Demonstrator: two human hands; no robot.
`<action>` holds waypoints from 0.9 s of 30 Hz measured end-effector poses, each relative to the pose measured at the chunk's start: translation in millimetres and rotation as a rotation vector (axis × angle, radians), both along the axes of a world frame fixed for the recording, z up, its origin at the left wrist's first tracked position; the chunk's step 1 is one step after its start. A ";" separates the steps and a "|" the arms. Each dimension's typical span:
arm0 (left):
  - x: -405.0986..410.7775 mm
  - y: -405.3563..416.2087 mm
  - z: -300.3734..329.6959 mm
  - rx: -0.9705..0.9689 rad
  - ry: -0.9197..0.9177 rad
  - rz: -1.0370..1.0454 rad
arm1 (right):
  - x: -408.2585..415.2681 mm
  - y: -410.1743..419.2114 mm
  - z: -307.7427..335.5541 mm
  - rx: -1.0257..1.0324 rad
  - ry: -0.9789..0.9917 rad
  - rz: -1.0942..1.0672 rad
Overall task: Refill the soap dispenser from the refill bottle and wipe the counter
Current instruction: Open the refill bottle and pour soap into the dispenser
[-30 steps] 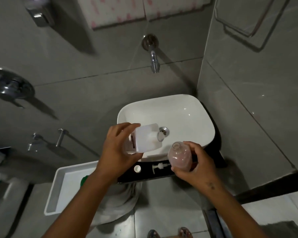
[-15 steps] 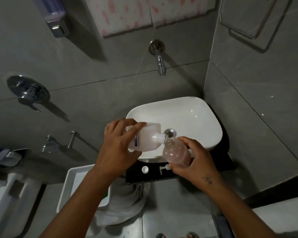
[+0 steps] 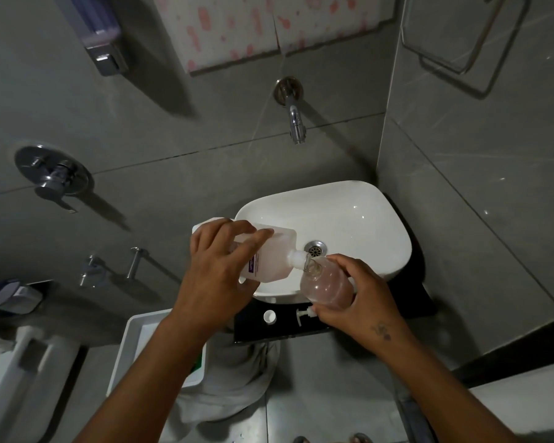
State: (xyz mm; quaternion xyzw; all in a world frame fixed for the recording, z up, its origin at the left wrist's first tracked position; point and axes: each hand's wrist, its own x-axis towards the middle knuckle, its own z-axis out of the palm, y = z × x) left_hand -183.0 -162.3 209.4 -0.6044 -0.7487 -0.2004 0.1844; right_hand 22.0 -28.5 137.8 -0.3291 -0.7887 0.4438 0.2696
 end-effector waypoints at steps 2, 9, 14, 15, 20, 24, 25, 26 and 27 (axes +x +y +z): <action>0.3 0.1 0.2 0.000 0.006 -0.001 | -0.2 0.7 -0.2 0.004 0.000 0.001; 1.8 1.9 2.9 -0.004 0.048 -0.008 | -0.2 1.1 -0.5 0.002 0.009 -0.012; 1.6 2.5 3.2 0.004 0.062 -0.009 | -0.9 1.5 0.0 0.010 0.015 -0.020; 1.9 2.8 3.3 0.007 0.065 -0.009 | -1.0 1.8 -0.2 0.014 0.014 -0.022; 1.1 3.8 3.4 0.004 0.077 -0.005 | -2.8 3.1 -0.8 0.006 0.015 -0.021; 0.3 6.0 3.7 0.005 0.083 -0.001 | -4.8 4.3 -1.5 -0.002 0.016 -0.029; 0.0 6.4 3.7 0.003 0.085 0.002 | -5.3 4.6 -1.5 -0.006 0.011 -0.030; -0.5 6.9 3.5 0.000 0.086 0.005 | -5.7 5.0 -1.2 -0.010 0.008 -0.030; -1.0 7.1 3.2 -0.002 0.087 0.006 | -6.4 5.3 -1.1 -0.012 0.007 -0.032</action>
